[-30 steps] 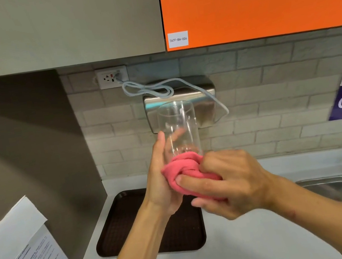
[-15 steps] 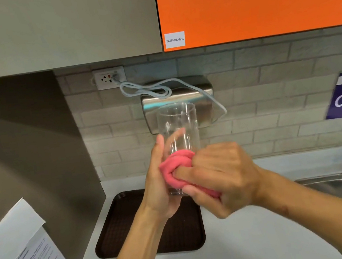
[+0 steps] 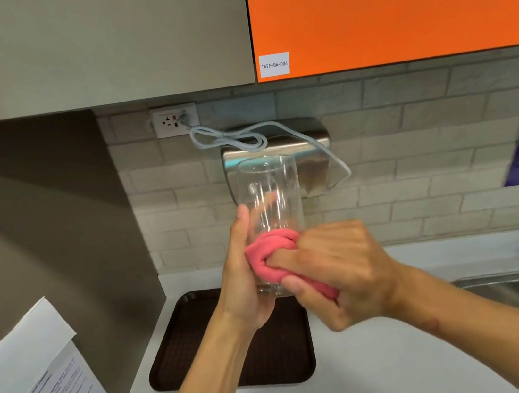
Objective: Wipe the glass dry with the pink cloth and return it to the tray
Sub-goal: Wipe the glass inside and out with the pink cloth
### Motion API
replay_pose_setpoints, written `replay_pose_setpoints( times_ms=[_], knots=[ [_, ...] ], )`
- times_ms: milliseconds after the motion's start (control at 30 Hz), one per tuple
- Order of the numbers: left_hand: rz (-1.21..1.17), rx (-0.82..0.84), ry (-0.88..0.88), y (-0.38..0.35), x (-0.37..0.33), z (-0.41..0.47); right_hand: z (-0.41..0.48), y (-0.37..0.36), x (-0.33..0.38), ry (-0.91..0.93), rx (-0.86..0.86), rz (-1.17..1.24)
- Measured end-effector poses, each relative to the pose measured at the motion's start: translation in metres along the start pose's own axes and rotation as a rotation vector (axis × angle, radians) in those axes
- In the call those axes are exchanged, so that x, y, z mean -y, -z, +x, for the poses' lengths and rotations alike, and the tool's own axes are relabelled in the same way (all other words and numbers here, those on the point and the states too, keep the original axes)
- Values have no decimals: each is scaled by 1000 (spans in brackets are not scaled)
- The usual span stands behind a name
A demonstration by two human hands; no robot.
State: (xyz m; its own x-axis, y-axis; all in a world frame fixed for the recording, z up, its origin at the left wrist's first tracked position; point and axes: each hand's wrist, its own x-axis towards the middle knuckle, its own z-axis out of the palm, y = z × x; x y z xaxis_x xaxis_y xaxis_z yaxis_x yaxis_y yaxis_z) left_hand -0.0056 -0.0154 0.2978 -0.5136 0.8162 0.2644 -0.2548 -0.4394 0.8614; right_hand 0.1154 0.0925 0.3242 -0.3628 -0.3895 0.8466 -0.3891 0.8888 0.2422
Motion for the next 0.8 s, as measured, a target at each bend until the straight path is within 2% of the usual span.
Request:
replay_pose_setpoints(
  times_ms=[67, 167, 233, 467, 667, 800],
  knots=[
    [5, 9, -14, -2, 3, -1, 7, 4, -7, -11, -27, -8],
    [24, 41, -28, -11, 9, -1, 34, 19, -33, -144, -200, -38],
    [33, 37, -28, -13, 11, 1, 42, 25, -43, -199, -255, -52],
    [95, -22, -106, -9, 11, 4, 3, 6, -14, -151, -71, -8],
    [170, -85, -142, -23, 13, 5, 37, 17, -40, -228, -262, -89],
    [143, -127, -175, -18, 10, 8, 18, 5, -27, -200, -138, -90]
  ],
)
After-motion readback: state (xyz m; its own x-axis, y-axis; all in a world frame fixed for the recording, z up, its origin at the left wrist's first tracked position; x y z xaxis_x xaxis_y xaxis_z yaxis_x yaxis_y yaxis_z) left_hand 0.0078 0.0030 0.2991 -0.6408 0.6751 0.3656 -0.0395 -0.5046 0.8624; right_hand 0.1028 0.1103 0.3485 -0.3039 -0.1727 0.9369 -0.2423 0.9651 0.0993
